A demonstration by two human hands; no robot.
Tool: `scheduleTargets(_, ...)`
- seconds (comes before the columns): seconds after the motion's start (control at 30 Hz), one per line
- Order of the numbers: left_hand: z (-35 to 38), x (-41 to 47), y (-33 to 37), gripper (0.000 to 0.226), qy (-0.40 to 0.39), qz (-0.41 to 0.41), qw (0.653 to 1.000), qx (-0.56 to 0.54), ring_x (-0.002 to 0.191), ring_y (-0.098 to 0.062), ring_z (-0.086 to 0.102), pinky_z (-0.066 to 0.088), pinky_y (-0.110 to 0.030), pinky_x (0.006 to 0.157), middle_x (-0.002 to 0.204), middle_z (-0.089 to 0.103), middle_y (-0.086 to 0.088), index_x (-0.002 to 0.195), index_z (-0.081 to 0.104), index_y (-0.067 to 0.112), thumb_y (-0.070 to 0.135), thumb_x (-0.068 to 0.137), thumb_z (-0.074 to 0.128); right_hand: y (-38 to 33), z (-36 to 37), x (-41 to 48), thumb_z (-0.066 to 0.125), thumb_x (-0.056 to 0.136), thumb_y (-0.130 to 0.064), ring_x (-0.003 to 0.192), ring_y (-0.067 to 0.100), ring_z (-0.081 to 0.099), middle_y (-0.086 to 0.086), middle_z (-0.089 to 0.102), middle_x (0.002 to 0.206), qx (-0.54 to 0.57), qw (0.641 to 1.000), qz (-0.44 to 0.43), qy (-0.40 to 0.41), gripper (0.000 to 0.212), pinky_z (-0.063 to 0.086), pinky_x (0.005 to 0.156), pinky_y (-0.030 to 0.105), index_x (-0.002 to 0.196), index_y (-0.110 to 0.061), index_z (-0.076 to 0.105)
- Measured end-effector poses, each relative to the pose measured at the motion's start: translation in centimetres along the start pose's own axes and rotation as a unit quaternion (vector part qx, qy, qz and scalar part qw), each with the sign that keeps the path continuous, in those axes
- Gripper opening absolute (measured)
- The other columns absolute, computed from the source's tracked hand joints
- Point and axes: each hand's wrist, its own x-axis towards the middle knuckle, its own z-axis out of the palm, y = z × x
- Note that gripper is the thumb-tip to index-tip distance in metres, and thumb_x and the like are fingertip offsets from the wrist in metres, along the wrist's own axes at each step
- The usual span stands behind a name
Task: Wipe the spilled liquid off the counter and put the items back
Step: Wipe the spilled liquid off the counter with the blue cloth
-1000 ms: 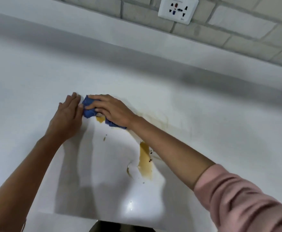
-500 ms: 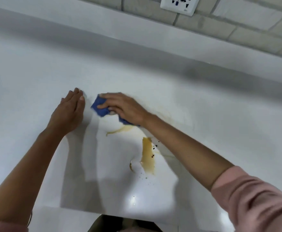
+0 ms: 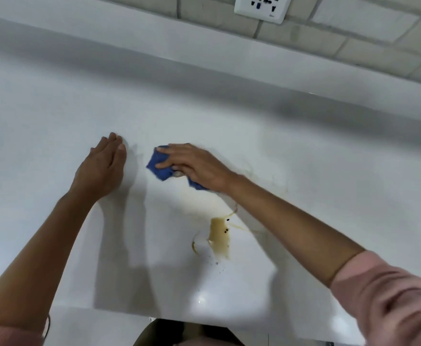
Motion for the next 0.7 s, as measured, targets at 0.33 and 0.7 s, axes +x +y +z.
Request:
scheduleTargets(0.33,0.0,0.0,-0.3,0.048,0.004,0.005,1.0,0.008,0.145,-0.021,0.019,0.012,-0.038,0.119,0.155,0.027,-0.005,0.144,0.035,0.013,0.033,0.101,0.026,1.4,-1.4,-7.2,0.042,0.092,0.01,0.132,0.019,0.04,0.009,0.048,0.142,0.032,0.999,0.002,-0.034,0.037,0.031,0.109,0.019,0.115,-0.007,0.066)
scheduleTargets(0.7,0.4,0.2,-0.6,0.048,0.01,0.004,1.0,0.029,0.144,-0.027,0.022,0.014,-0.04,0.117,0.155,0.027,-0.007,0.144,0.034,0.015,0.036,0.101,0.025,-4.1,3.2,-7.1,0.046,0.07,0.026,0.121,0.038,0.054,0.026,0.06,0.124,-0.005,0.994,-0.108,-0.03,0.045,0.027,0.111,0.023,0.105,0.007,0.067)
